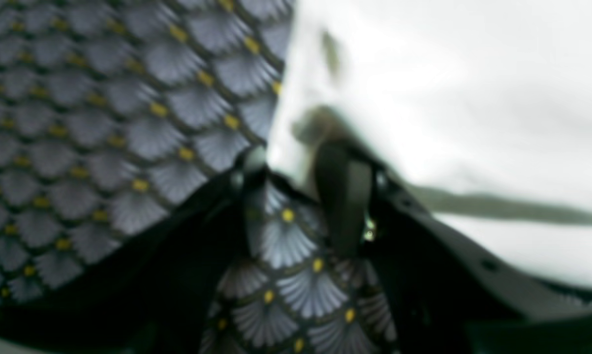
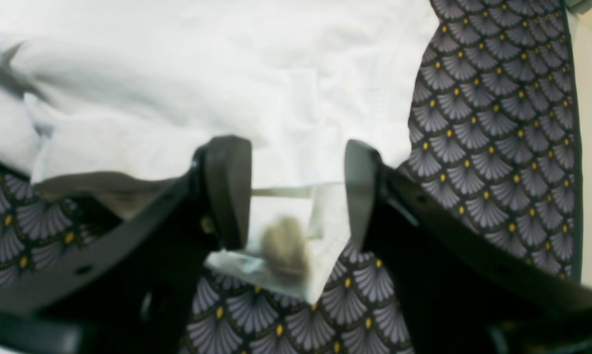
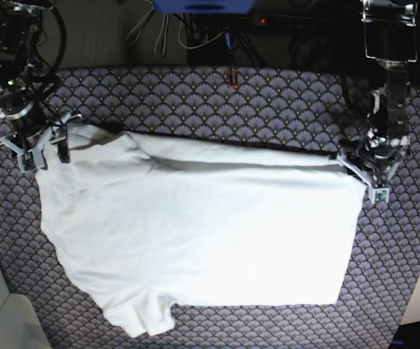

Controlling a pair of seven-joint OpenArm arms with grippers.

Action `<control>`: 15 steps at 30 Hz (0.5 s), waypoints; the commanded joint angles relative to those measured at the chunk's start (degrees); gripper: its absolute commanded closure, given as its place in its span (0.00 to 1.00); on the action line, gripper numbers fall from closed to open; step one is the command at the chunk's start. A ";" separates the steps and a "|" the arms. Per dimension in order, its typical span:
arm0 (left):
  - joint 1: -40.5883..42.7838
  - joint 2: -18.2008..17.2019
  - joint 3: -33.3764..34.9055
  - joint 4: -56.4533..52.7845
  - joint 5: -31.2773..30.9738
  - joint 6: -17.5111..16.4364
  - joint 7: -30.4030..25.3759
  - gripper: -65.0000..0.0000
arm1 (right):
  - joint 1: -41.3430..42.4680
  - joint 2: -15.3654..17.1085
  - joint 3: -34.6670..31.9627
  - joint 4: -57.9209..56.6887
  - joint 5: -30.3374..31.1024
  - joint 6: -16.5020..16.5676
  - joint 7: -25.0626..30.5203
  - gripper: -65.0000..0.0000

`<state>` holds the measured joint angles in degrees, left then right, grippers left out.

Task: Fold the T-shirt properly
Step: 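Hold the shirt taut with both grippers, adjusting the left grip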

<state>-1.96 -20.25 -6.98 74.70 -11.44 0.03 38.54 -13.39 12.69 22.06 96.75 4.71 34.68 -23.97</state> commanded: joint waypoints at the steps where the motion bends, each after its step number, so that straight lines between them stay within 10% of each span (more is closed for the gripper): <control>1: -0.99 -0.89 0.17 -0.10 -0.12 -0.25 -0.17 0.66 | 0.42 0.98 0.22 0.96 0.61 -0.35 1.50 0.52; 10: -2.75 -0.80 1.75 -3.18 -0.12 -0.25 -0.79 0.69 | 0.16 1.07 0.31 1.05 0.61 -0.35 1.50 0.52; 15: -2.75 -0.80 1.75 -3.18 -0.12 -0.25 -0.52 1.00 | 0.16 1.07 0.31 1.05 0.61 -0.35 1.50 0.52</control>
<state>-4.21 -20.51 -5.13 71.50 -11.79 -0.23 36.82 -13.54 12.86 22.06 96.75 4.69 34.68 -23.99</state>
